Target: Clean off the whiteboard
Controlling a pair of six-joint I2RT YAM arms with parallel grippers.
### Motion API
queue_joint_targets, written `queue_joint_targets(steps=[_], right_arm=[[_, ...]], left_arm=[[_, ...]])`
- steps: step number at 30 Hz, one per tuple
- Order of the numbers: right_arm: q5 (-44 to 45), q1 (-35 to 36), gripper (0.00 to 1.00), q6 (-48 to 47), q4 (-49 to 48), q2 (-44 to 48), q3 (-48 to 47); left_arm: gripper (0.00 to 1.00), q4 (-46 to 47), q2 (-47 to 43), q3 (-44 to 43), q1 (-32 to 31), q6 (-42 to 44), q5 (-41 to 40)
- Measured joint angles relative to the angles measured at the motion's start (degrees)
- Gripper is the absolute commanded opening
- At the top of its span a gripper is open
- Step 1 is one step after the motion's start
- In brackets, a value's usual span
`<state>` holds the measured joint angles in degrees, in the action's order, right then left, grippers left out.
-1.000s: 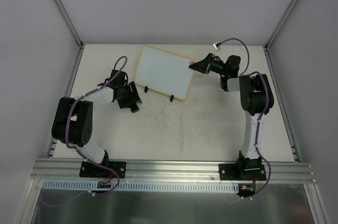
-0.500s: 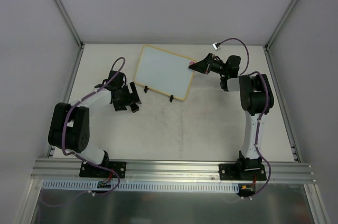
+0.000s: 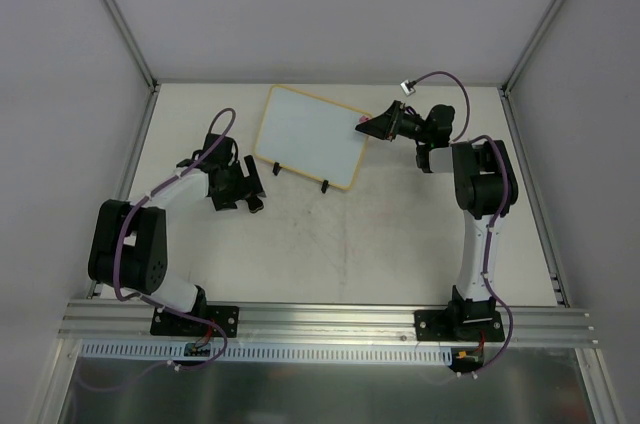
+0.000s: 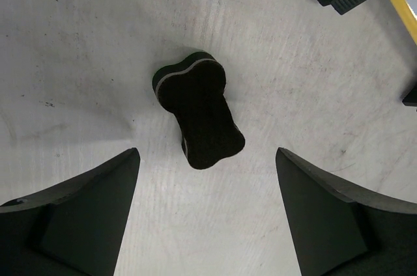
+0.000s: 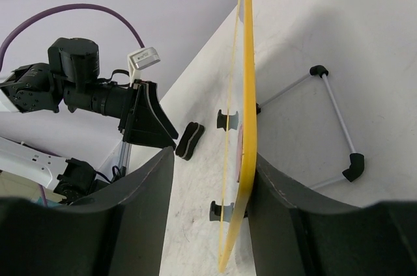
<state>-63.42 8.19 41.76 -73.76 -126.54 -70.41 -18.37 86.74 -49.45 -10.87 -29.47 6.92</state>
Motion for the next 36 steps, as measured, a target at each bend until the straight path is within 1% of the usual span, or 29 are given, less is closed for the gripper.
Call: queue_joint_targets(steps=[5, 12, 20, 23, 25, 28, 34, 36], right_arm=[[0.07, 0.0, 0.56, 0.0, -0.09, 0.02, 0.0], [0.52, -0.79, 0.58, 0.0, -0.15, 0.02, 0.0], [1.77, -6.47, 0.62, 0.17, -0.11, 0.81, 0.35], [2.64, -9.4, 0.64, 0.17, -0.04, 3.5, 2.75], [3.1, -11.08, 0.69, 0.24, -0.07, 5.79, 4.42], [4.68, -11.78, 0.72, 0.24, -0.17, 9.22, 6.58], [9.64, -10.71, 0.77, -0.63, -0.15, 20.94, 19.08], [11.28, -10.51, 0.77, -1.22, 0.04, 25.51, 23.47]], left_arm=[[0.85, -0.02, -0.26, 0.0, 0.0, 0.13, 0.0], [0.85, -0.11, -0.81, 0.0, 0.0, 0.26, 0.02], [0.87, -0.35, -3.04, 0.0, 0.0, 0.31, 0.02], [0.88, -0.46, -5.86, 0.0, 0.0, 0.28, -0.13], [0.88, -0.44, -8.17, 0.13, 0.0, 0.22, -0.61], [0.87, -0.33, -12.44, 0.94, 0.0, -0.09, -2.14], [0.88, -0.24, -22.29, 3.23, 0.0, -1.01, -4.68], [0.88, -0.26, -25.2, 3.67, 0.0, -1.16, -4.74]])
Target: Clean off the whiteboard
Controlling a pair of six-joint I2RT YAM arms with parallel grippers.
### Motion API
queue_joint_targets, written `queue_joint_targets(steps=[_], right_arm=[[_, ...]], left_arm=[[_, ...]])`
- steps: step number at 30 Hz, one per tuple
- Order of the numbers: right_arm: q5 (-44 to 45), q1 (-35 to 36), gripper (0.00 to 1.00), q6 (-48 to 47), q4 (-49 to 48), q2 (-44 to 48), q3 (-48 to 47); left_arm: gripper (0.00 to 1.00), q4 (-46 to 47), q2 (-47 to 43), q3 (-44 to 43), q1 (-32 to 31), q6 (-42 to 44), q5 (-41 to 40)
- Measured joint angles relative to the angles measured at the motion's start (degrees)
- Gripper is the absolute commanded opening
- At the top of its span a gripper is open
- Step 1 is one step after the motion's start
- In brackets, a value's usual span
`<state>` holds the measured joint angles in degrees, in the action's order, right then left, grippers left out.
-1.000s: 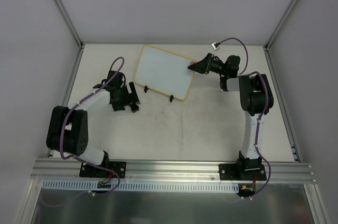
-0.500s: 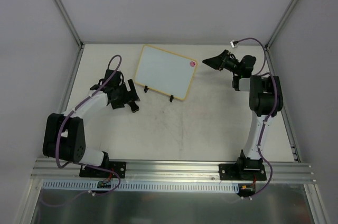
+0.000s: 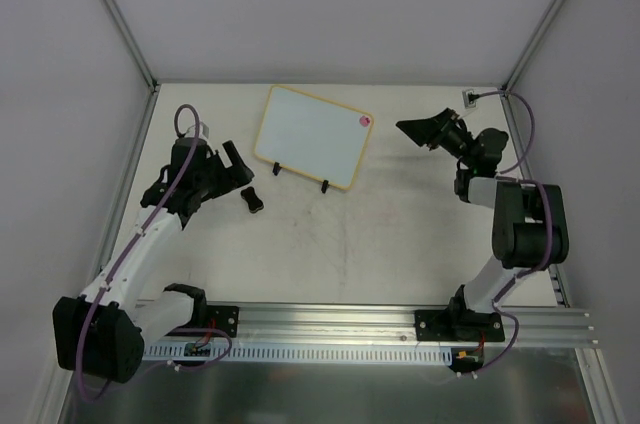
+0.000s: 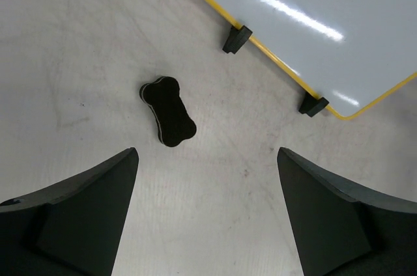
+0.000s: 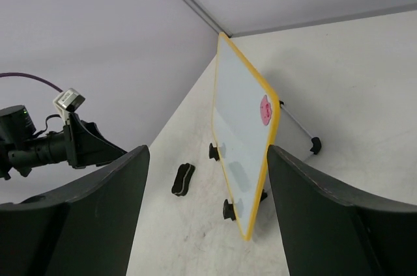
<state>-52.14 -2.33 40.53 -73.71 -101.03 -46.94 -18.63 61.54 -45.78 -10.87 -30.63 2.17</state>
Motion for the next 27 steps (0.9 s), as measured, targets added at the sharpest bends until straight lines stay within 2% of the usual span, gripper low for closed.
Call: queue_joint_targets(steps=[5, 8, 12, 14, 18, 27], right_arm=[[5.05, 1.05, 0.76, -4.37, 0.96, 14.36, 10.6], [7.78, 1.75, 0.76, -8.33, 6.43, 24.59, 13.62], [13.53, 4.07, 0.73, -16.61, 21.38, 38.34, 14.16], [18.73, 6.49, 0.73, -22.14, 32.79, 44.83, 13.79], [27.85, 9.9, 0.77, -30.27, 50.42, 54.86, 14.97], [42.4, 13.51, 0.82, -36.65, 71.01, 73.33, 30.1]], left_arm=[[0.88, 0.07, -6.84, 0.72, 0.0, -0.48, -0.2], [0.88, 0.15, -9.51, 0.79, 0.0, -0.68, -0.15], [0.89, 0.28, -12.85, 2.08, 0.0, -0.92, -0.11], [0.89, 0.26, -14.29, 3.02, 0.0, -0.92, -0.13], [0.89, 0.26, -17.59, 5.64, 0.0, -0.96, -0.26], [0.95, -0.13, -25.99, 10.75, 0.0, -1.57, -2.56]])
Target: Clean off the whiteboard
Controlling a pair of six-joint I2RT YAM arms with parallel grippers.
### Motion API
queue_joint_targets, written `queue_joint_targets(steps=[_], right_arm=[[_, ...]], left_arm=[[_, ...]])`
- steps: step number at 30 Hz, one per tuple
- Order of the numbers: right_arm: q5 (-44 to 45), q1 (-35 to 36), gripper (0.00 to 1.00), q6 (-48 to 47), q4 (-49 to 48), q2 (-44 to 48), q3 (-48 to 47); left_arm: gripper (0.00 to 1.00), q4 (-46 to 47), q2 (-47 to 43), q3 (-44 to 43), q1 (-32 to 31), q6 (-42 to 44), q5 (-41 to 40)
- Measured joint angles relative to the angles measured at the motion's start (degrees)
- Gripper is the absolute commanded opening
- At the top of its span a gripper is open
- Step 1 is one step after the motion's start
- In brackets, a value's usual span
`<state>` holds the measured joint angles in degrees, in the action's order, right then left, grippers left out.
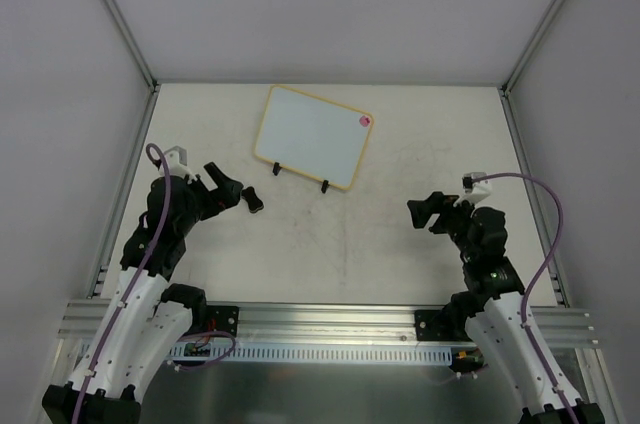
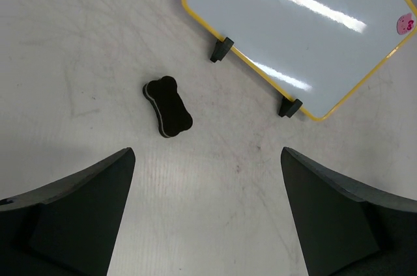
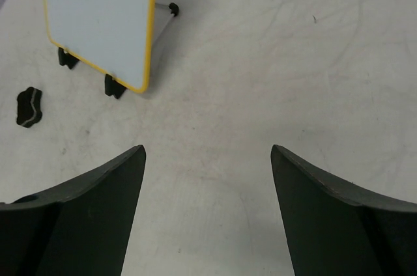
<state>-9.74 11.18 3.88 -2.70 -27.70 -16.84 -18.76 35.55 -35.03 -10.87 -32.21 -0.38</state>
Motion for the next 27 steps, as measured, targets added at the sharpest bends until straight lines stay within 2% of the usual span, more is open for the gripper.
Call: queue_joint_targets(steps=[3, 7, 15, 27], right_arm=[[2.45, 0.68, 0.85, -1.09, 3.17, 3.45, 2.1], [4.5, 0.7, 0.87, -0.96, 4.09, 3.61, 2.67], [5.03, 0.72, 0.88, -0.31, 4.98, -0.74, 2.67], [5.05, 0.72, 0.88, -0.24, 5.09, 4.68, 3.43]], left_arm=[[0.96, -0.02, -1.29, 0.94, 0.0, -0.02, -0.22], [0.99, -0.04, -1.51, 1.55, 0.0, -0.02, -0.22], [0.99, -0.04, -1.51, 1.97, 0.0, 0.0, -0.17], [0.99, -0.04, -1.49, 1.97, 0.0, 0.0, -0.17]])
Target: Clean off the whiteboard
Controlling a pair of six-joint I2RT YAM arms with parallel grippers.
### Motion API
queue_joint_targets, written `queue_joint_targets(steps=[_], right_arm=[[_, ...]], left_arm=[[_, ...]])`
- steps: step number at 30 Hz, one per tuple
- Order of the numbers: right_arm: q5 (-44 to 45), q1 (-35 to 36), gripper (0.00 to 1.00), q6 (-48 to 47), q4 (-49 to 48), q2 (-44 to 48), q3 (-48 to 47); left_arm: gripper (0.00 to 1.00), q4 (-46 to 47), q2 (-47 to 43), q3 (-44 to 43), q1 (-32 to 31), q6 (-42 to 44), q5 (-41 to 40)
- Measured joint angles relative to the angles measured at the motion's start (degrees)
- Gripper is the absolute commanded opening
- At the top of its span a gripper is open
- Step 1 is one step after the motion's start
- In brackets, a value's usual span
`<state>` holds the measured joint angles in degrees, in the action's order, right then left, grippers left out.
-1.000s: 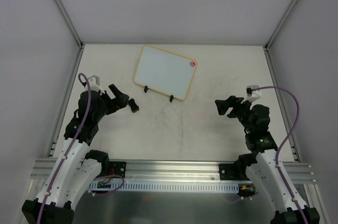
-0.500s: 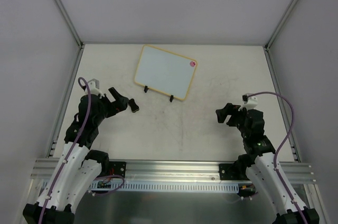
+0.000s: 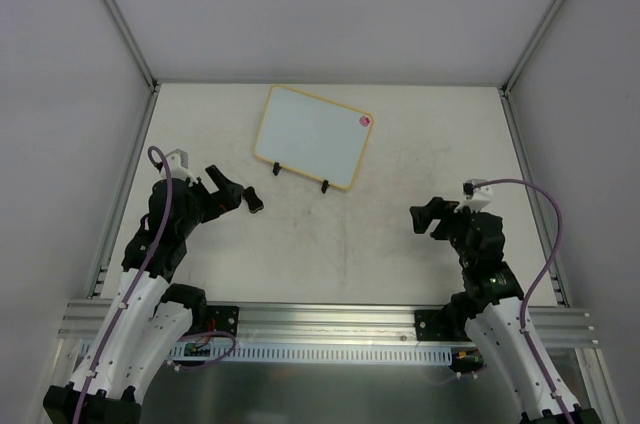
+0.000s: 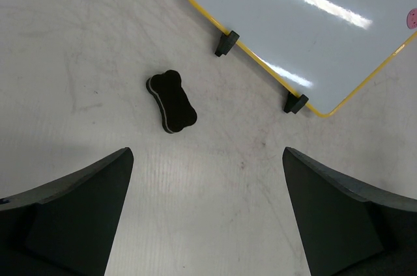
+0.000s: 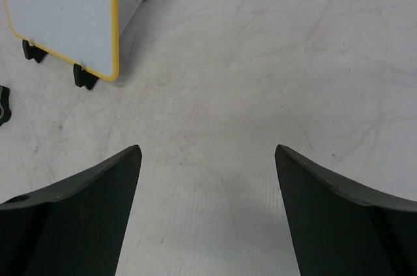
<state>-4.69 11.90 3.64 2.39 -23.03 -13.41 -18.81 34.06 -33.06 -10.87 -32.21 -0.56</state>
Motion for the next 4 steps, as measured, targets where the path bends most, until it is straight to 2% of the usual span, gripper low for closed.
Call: queue_joint_targets(steps=[4], right_arm=[[-0.09, 0.0, 0.87, 0.0, 0.0, 0.0, 0.09]], left_arm=[[0.99, 0.0, 0.0, 0.0, 0.0, 0.0, 0.0]])
